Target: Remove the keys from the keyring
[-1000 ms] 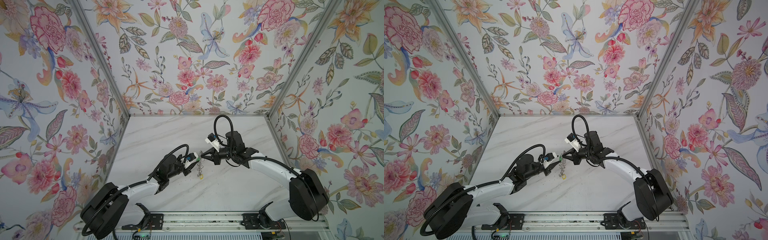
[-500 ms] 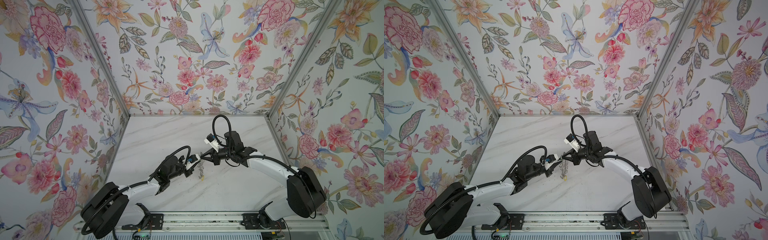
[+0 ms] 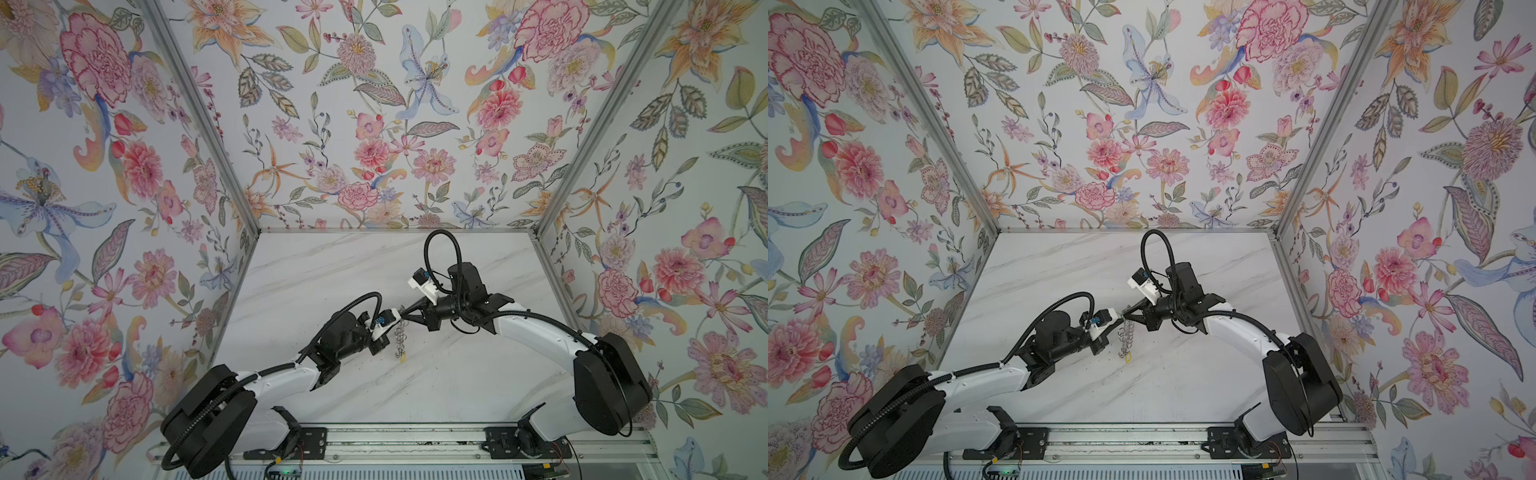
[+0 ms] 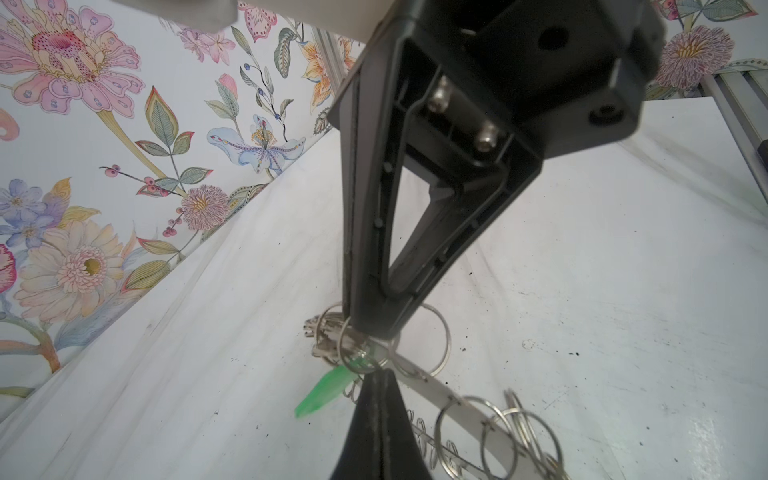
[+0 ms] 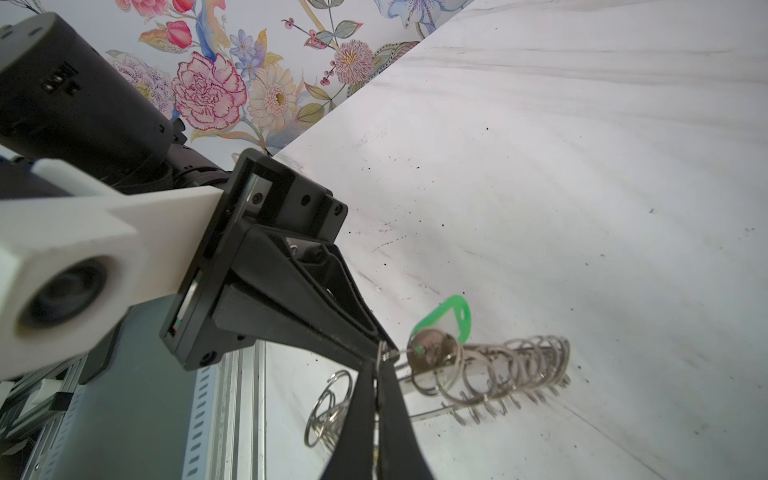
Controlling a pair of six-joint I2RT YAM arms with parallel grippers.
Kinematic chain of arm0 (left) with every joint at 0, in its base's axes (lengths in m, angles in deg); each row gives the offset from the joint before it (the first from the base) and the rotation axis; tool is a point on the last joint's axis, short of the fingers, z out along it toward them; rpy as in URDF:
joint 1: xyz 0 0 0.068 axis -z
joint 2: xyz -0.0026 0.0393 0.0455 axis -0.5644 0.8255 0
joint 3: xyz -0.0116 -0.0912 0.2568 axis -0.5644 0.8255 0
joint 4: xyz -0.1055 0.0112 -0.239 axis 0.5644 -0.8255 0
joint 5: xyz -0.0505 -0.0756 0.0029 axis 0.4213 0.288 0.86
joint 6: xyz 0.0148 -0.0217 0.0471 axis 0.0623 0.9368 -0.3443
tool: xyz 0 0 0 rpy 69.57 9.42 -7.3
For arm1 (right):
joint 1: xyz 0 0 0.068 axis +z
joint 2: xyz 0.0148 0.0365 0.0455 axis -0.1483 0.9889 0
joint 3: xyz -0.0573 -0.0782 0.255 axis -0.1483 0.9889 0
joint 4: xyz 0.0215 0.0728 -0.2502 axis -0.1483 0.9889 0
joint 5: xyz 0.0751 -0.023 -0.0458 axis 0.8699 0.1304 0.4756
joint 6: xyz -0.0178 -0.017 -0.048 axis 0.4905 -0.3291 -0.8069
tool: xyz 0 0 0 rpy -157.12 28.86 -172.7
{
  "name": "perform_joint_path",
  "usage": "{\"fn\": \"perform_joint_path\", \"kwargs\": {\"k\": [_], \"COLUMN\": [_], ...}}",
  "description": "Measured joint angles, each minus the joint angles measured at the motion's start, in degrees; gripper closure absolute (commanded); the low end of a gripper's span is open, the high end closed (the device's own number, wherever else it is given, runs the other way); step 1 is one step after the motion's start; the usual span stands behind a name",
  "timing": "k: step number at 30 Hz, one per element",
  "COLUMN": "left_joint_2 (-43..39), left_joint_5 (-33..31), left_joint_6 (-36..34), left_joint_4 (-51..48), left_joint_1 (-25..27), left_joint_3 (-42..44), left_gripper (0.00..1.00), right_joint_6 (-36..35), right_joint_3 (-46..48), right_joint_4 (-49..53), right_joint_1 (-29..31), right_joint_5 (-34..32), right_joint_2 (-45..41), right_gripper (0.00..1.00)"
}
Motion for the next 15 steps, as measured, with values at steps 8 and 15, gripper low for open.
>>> {"fn": "perform_joint_path", "kwargs": {"k": [8, 15], "left_joint_2": [-3.0, -3.2], "left_joint_5": [-2.1, -2.3], "left_joint_6": [-0.4, -0.4], "left_joint_4": [0.9, 1.7], "left_joint_1": [0.0, 0.0], "left_joint_3": [1.1, 1.3], "left_gripper": [1.0, 0.98], "right_joint_6": [-0.4, -0.6], "right_joint_3": [0.0, -0.3], "right_joint_4": [1.6, 1.9], "right_joint_1": [-0.1, -0.1], "right_joint_5": [0.2, 0.4], "right_joint_2": [0.8, 1.0], "right_gripper": [1.0, 1.0]}}
